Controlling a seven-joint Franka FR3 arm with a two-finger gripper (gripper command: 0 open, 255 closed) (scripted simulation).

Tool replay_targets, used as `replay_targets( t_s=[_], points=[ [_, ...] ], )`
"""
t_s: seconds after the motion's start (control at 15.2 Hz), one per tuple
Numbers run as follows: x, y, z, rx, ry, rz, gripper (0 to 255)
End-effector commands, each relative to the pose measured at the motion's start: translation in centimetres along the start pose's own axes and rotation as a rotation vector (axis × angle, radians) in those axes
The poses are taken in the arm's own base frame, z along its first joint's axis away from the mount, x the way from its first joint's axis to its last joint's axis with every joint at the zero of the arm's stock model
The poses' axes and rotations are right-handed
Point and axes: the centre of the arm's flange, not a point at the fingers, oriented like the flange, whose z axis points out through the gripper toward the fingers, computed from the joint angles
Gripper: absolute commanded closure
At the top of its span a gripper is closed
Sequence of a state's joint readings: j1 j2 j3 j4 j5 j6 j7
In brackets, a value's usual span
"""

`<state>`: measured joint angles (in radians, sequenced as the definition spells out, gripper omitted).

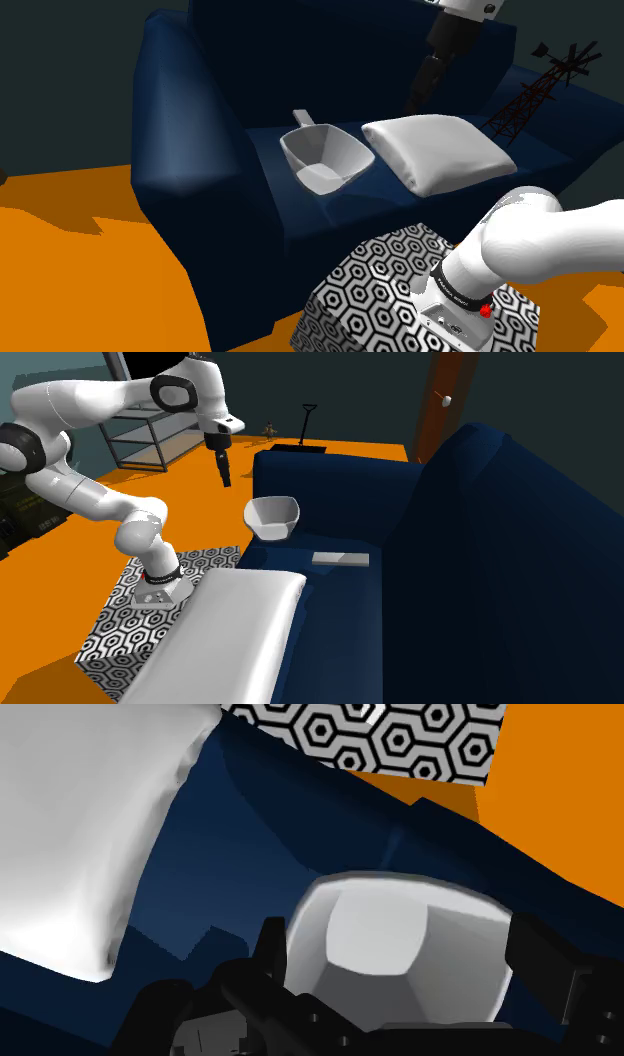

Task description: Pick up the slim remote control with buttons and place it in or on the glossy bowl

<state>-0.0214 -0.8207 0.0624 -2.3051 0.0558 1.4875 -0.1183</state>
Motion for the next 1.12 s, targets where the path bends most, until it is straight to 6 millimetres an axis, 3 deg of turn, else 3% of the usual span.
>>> replay_targets(
  t_s=[0.0, 1.06],
  points=[
    [0.0, 0.0, 0.0, 0.0, 0.0, 0.0, 0],
    [15.3, 6.4, 11.8, -0.039, 0.05, 0.148, 0]
  ],
)
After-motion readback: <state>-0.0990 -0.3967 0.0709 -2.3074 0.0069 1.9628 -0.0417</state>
